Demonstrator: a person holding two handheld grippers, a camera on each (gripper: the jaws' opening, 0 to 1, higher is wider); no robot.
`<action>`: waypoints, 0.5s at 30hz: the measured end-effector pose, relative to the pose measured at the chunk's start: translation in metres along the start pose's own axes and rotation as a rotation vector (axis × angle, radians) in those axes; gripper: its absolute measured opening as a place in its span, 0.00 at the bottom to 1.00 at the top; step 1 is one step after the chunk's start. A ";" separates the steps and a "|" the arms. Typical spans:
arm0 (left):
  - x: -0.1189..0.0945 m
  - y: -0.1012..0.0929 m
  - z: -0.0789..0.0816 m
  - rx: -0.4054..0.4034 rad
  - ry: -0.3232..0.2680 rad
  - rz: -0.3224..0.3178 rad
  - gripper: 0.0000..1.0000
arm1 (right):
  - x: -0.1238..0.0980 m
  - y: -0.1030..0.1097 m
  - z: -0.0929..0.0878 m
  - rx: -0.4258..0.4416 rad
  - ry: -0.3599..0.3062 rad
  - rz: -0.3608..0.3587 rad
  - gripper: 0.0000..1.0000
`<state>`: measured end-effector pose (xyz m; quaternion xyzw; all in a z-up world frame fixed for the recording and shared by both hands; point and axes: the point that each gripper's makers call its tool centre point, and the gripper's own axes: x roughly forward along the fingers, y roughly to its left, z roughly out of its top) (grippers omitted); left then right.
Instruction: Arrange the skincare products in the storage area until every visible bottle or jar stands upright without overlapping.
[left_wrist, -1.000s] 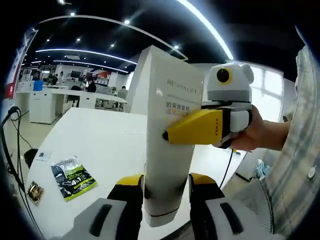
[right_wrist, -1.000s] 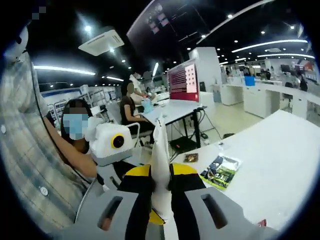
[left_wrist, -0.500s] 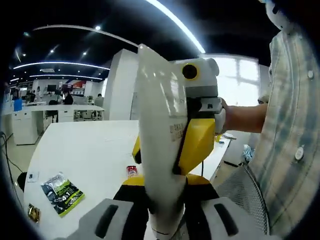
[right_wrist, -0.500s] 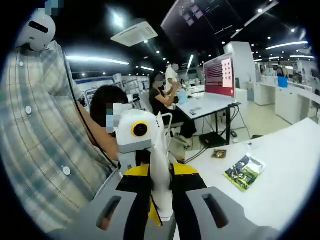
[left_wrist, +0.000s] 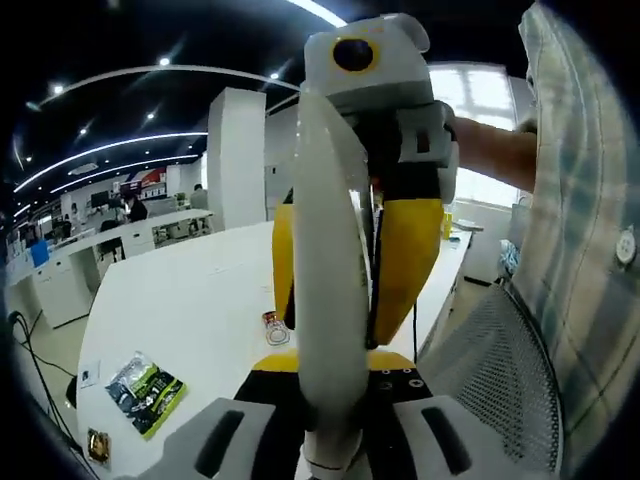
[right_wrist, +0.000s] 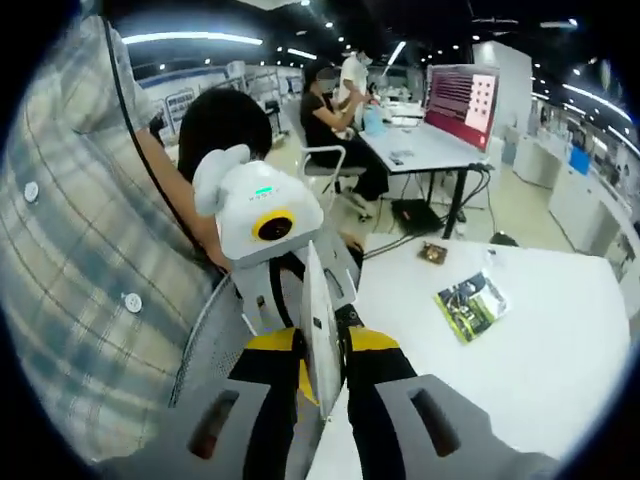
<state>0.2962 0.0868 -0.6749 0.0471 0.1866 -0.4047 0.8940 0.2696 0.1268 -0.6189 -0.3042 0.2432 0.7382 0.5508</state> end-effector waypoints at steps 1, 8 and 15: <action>0.000 0.001 -0.001 0.000 0.005 0.000 0.19 | 0.000 0.000 -0.001 -0.018 0.022 -0.004 0.15; 0.003 -0.001 -0.011 0.023 0.057 0.002 0.19 | -0.002 0.002 -0.010 -0.090 0.151 -0.019 0.14; 0.006 0.001 -0.019 0.070 0.087 -0.001 0.21 | 0.002 0.006 -0.018 -0.138 0.181 -0.044 0.07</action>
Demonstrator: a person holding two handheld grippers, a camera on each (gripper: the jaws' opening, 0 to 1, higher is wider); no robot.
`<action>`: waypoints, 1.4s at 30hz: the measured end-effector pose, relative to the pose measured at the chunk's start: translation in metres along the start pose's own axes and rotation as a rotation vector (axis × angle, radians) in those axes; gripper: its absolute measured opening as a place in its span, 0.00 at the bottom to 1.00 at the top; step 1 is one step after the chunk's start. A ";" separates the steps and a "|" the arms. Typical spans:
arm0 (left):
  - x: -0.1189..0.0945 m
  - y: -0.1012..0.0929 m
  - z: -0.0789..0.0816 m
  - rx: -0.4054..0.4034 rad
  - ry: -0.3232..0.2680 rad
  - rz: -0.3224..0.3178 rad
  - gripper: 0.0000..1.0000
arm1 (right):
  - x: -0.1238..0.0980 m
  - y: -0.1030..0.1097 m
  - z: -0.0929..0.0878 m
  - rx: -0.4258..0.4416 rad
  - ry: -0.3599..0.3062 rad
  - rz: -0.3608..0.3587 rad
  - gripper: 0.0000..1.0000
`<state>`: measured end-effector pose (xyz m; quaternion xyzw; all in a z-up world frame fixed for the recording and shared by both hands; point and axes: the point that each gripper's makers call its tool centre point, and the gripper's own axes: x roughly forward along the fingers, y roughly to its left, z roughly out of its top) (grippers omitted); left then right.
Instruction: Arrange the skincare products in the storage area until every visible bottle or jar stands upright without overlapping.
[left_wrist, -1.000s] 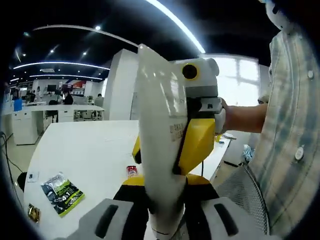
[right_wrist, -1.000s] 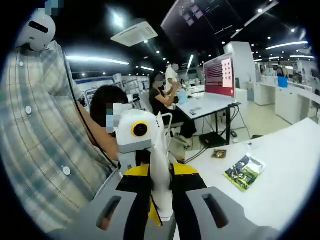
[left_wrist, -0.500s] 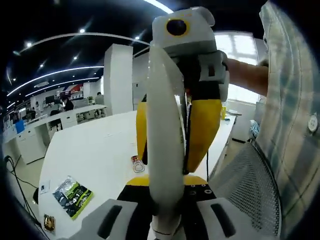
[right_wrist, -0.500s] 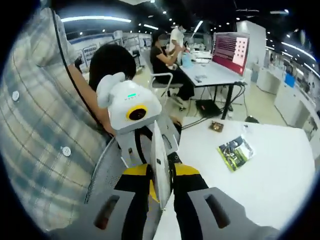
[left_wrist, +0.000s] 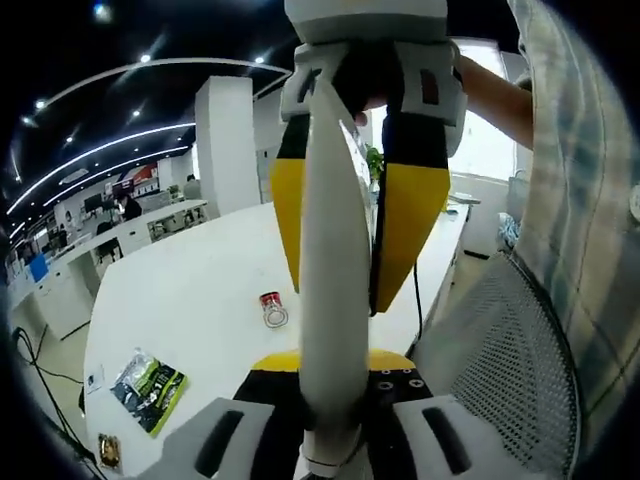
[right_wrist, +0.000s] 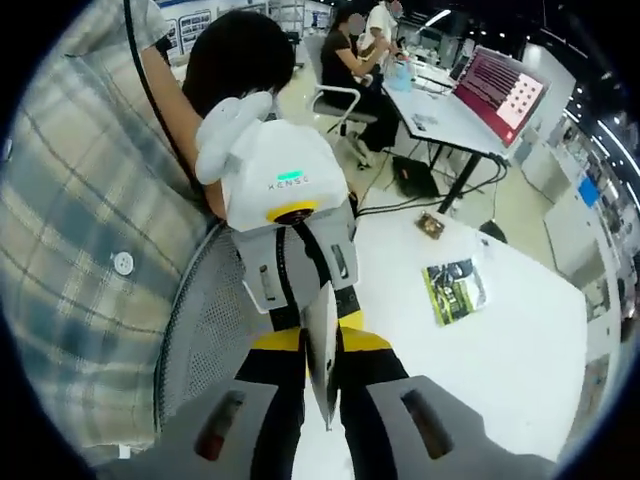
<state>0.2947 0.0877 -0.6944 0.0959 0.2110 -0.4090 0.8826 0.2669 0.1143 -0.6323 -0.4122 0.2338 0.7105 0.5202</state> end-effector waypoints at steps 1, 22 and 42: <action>0.001 -0.003 -0.001 0.000 0.003 -0.014 0.22 | 0.001 0.001 -0.001 -0.007 0.009 0.002 0.07; -0.009 0.043 -0.017 -0.030 0.117 0.165 0.23 | -0.035 -0.055 -0.035 0.014 0.110 -0.050 0.06; -0.006 0.057 -0.075 0.074 0.337 0.204 0.19 | -0.049 -0.127 -0.075 0.093 0.228 -0.067 0.06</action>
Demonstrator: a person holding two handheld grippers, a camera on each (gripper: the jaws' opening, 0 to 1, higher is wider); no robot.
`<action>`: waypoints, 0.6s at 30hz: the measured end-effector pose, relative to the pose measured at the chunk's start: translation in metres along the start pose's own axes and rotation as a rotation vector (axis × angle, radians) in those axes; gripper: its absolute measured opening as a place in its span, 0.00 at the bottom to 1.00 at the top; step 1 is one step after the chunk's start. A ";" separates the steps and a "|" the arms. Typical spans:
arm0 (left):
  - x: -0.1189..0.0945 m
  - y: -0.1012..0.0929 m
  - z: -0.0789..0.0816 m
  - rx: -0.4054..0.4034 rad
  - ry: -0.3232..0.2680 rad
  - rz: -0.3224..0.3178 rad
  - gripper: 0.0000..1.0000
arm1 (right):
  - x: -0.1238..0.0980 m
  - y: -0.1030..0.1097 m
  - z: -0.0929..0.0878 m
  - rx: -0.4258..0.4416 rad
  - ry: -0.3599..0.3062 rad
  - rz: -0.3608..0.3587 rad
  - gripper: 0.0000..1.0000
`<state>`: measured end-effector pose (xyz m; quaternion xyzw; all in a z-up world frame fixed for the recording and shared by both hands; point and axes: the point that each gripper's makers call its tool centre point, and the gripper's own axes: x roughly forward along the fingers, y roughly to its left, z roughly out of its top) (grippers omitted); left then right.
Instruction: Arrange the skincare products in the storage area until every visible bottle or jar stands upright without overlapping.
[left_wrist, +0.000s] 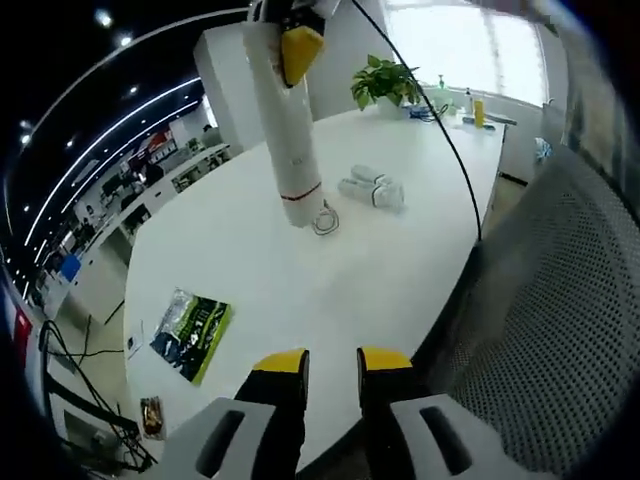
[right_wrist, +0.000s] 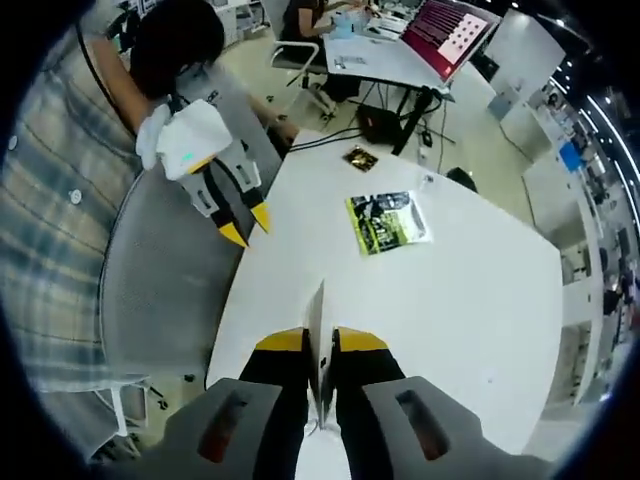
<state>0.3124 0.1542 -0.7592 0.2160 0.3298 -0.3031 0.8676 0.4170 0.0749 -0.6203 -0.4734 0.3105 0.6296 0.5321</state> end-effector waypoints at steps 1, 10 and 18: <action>0.000 0.000 -0.002 -0.001 0.006 0.001 0.19 | 0.001 -0.005 -0.002 0.006 0.001 -0.002 0.06; 0.003 -0.001 -0.014 -0.014 0.061 -0.012 0.19 | 0.010 -0.048 -0.018 0.016 0.064 0.002 0.06; 0.001 0.001 -0.010 -0.037 0.025 -0.009 0.19 | 0.021 -0.096 -0.036 0.124 0.077 0.001 0.06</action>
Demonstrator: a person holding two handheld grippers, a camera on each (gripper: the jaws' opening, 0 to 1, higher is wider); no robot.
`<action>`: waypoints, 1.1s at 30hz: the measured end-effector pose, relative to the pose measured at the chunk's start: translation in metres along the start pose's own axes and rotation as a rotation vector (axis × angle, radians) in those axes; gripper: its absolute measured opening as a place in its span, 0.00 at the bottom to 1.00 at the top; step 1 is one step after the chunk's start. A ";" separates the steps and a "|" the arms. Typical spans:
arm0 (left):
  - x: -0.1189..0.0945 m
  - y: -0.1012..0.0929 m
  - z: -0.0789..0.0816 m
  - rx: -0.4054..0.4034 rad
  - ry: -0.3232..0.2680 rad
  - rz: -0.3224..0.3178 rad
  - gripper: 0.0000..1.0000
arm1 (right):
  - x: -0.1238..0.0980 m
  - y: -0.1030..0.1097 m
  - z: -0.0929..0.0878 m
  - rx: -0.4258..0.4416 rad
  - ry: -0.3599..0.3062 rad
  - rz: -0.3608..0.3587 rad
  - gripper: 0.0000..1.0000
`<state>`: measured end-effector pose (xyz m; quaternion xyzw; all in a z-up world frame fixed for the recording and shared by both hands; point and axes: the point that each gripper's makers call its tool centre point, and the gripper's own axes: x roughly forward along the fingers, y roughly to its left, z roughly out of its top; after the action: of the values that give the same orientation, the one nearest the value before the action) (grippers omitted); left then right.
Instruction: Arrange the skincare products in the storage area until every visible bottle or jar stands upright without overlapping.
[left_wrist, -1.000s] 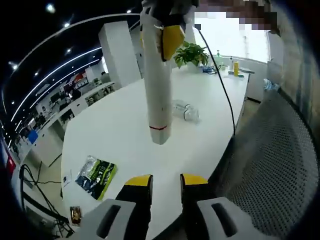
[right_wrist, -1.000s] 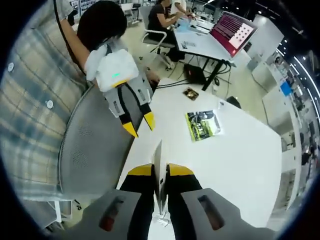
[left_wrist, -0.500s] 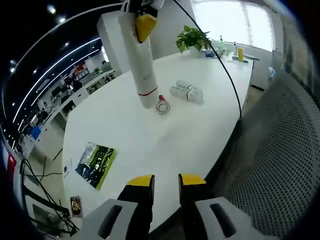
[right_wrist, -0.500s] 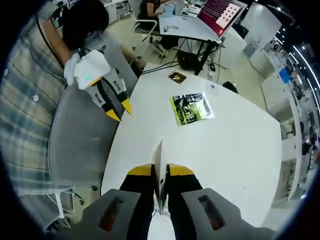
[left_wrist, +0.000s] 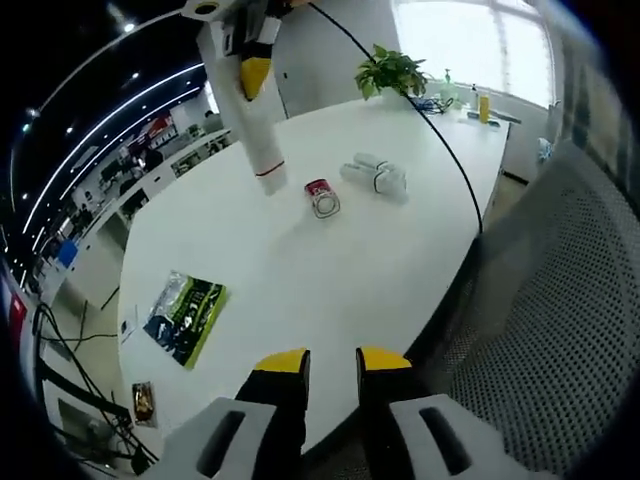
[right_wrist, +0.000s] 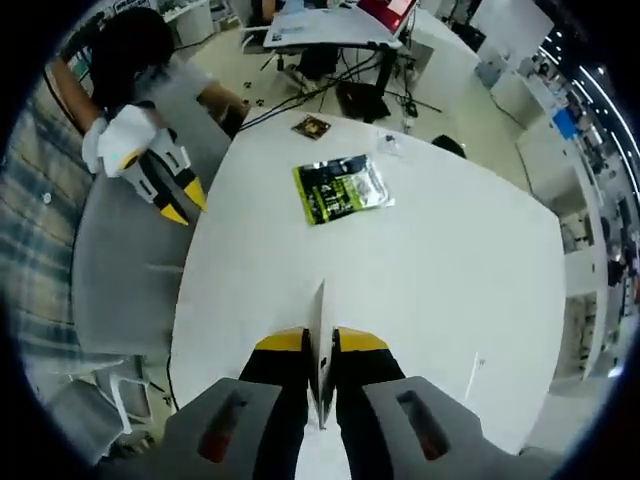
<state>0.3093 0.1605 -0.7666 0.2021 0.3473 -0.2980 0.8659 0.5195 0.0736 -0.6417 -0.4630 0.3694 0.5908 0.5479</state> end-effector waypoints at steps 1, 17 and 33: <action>0.000 0.001 0.001 -0.002 -0.005 0.004 0.19 | 0.003 -0.007 -0.002 0.025 -0.002 -0.004 0.06; 0.003 -0.001 -0.009 -0.007 0.039 -0.014 0.14 | 0.017 -0.076 -0.067 0.149 0.091 -0.039 0.06; 0.003 -0.001 -0.009 0.008 0.040 -0.007 0.15 | -0.007 -0.096 -0.148 0.249 0.149 -0.078 0.06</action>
<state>0.3063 0.1641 -0.7753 0.2102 0.3639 -0.2985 0.8569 0.6355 -0.0562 -0.6726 -0.4482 0.4611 0.4825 0.5947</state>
